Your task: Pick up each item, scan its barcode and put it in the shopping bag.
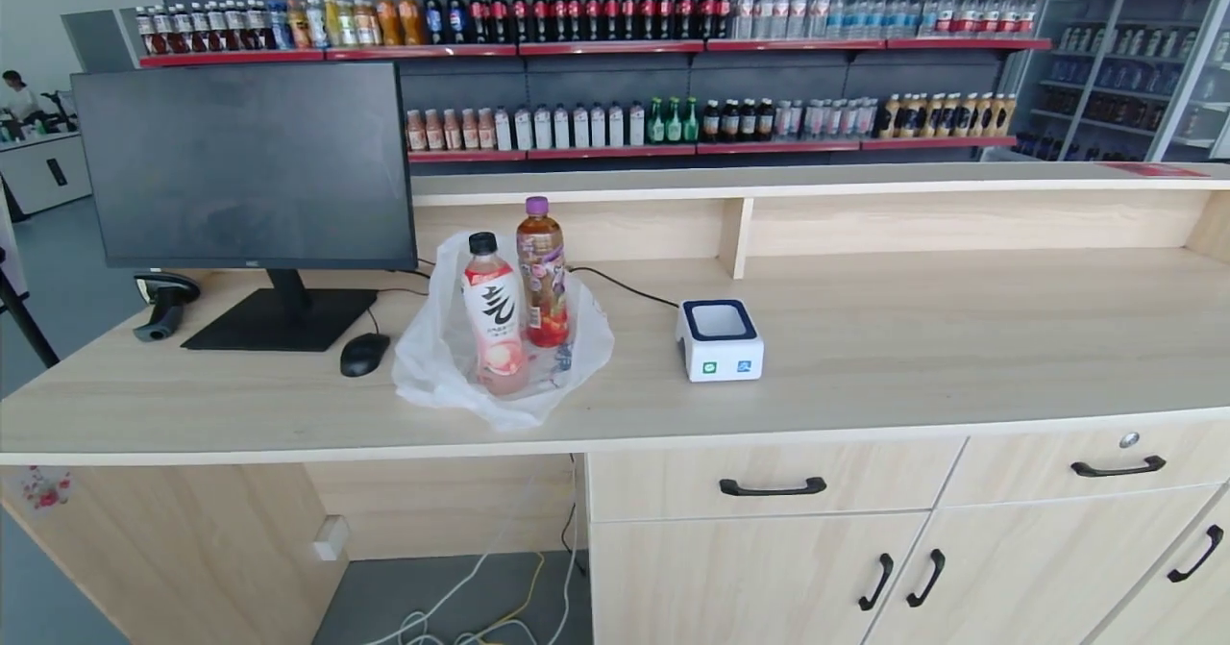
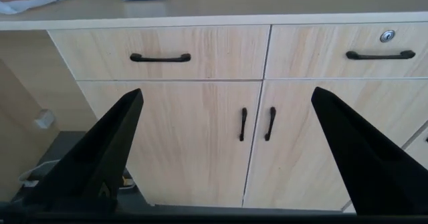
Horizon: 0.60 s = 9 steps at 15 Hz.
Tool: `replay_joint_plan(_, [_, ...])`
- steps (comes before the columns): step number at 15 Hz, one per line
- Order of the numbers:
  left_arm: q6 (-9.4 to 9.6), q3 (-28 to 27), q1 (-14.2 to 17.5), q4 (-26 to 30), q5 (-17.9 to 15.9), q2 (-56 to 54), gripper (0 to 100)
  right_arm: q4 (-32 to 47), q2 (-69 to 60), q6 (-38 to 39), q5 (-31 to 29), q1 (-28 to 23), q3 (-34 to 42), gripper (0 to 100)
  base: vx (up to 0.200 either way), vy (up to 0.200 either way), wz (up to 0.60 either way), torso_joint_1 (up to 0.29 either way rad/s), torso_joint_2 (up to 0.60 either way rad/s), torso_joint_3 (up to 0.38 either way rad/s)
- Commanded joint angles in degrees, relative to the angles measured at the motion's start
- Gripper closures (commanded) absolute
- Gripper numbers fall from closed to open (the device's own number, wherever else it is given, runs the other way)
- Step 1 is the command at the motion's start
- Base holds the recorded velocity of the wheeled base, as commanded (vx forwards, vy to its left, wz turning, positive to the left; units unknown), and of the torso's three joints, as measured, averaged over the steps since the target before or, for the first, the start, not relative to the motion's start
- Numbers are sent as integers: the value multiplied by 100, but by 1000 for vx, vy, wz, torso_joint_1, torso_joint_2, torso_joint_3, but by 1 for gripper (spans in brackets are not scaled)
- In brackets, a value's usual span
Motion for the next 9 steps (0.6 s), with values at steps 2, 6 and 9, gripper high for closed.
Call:
replay_joint_plan(2, [-2,0,-1,-6,8,6,0,1,29,26,-2,1,1,0,0,-200,0,5,0,0])
replay_joint_plan(6, [-2,0,-10,-6,-1,6,0,1,29,9,7,1,1,0,0,-200,0,6,5,2])
replay_joint_plan(9, [-2,0,-1,-6,-1,-2,0,1,29,35,-2,1,1,0,0,0,0,0,0,0])
